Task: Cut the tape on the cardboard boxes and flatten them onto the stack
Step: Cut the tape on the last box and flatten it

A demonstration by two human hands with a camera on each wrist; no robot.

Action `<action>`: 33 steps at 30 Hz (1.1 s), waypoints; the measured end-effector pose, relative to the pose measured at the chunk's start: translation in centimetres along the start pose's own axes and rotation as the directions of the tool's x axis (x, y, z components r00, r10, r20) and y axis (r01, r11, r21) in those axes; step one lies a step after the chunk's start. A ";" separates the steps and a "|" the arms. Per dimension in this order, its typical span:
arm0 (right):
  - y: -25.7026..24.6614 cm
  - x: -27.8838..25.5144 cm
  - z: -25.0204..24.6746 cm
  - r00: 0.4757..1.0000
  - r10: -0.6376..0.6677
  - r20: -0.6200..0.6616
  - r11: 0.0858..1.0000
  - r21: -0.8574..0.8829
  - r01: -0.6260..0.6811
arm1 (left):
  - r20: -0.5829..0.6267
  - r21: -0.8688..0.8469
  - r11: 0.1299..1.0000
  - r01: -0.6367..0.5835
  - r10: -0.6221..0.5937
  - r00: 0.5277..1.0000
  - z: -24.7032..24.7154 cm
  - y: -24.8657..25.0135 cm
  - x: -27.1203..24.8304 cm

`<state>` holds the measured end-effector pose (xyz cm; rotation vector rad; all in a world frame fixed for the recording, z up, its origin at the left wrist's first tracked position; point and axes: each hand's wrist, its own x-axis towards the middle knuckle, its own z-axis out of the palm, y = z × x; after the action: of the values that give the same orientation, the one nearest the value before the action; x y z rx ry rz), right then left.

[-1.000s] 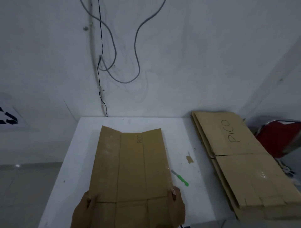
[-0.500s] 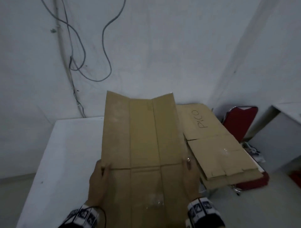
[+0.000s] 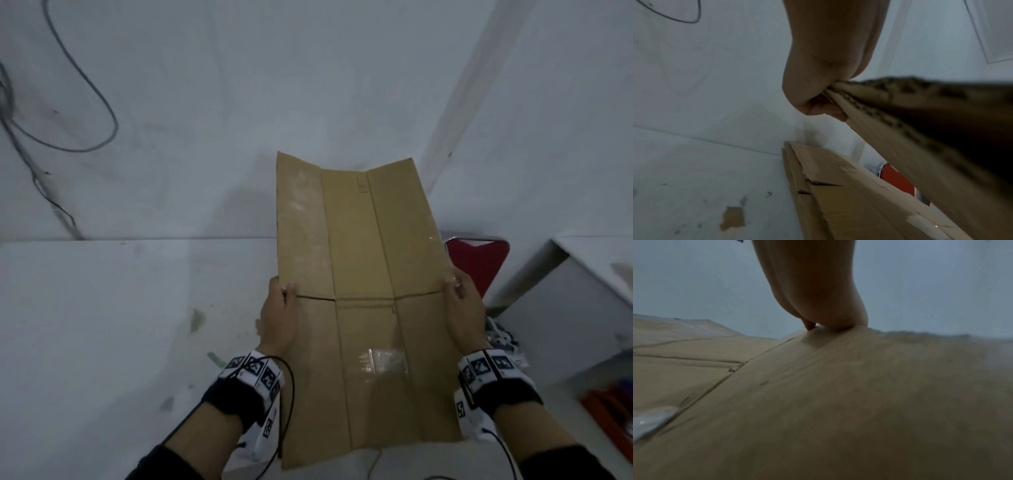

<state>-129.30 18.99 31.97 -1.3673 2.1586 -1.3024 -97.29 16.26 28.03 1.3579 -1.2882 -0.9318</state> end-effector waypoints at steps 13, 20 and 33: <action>12.1 8.7 4.1 0.924 0.275 0.265 0.937 -0.287 -0.197 | -0.048 0.262 0.883 0.390 -0.392 0.919 10.8 -8.5 2.3; 15.4 10.1 5.1 0.797 0.439 0.414 0.896 -0.267 -0.355 | -0.170 0.201 0.766 0.610 -0.587 0.792 11.3 -10.3 3.3; 16.0 15.6 7.0 0.433 0.583 0.687 0.661 -0.092 -0.745 | 0.261 -0.107 0.639 0.761 -0.721 0.642 10.0 -12.6 10.6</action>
<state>-142.30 4.69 18.71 -0.5675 1.6447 -0.5533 -102.88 3.35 14.88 1.6875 -0.6832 -1.7628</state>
